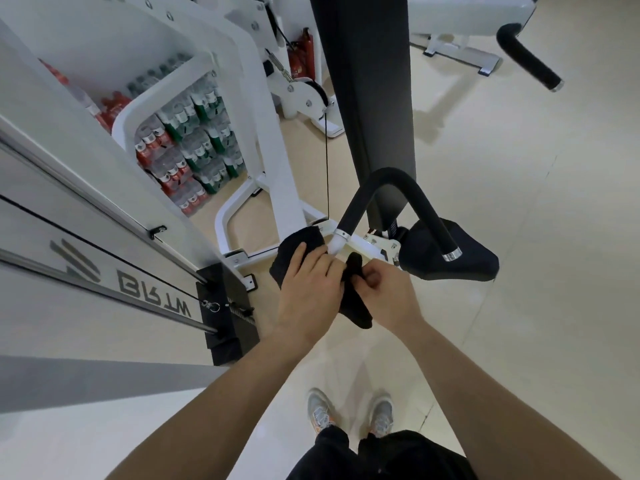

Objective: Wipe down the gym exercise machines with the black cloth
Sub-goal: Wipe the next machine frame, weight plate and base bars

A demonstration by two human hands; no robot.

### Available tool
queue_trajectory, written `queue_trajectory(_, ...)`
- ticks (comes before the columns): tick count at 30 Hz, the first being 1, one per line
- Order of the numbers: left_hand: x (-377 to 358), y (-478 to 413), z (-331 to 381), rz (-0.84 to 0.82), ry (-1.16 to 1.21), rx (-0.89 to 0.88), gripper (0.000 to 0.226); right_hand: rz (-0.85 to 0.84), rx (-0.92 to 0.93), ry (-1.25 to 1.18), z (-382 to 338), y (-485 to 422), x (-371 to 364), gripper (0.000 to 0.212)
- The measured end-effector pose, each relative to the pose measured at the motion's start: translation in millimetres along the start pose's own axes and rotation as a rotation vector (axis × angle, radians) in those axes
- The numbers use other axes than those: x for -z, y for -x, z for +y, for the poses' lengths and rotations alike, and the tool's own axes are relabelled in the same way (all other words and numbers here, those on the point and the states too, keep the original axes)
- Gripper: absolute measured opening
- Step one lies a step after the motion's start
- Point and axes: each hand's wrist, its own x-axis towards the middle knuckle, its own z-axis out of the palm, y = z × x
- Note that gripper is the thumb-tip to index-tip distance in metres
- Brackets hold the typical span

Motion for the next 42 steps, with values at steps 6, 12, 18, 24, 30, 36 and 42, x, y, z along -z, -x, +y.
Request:
queue_trajectory(6, 7, -20, 42, 0.009, 0.193, 0.117, 0.016, 0.073, 0.037, -0.082, 19, -2, 47, 0.019)
queue_trajectory(12, 22, -67, 103, -0.178, 0.526, 0.356, 0.021, 0.171, 0.191, -0.193, 44, -9, 108, 0.016)
queue_trajectory(18, 25, -127, 190, -0.100, 0.670, 0.393, 0.018, 0.110, 0.335, -0.212, 91, -25, 220, 0.020)
queue_trajectory(24, 22, -195, 282, -0.052, 0.733, 0.365, 0.014, -0.029, 0.306, -0.189, 129, -54, 336, 0.028)
queue_trajectory(30, 6, -272, 334, -0.046, 0.721, 0.353, 0.018, -0.046, 0.250, -0.267, 166, -105, 419, 0.030)
queue_trajectory(36, -31, -365, 361, -0.123, 0.778, 0.405, 0.029, -0.017, 0.207, -0.263, 202, -193, 481, 0.030)
queue_trajectory(42, -75, -468, 370, -0.263, 0.895, 0.461, 0.036, -0.088, 0.150, -0.252, 233, -304, 537, 0.015)
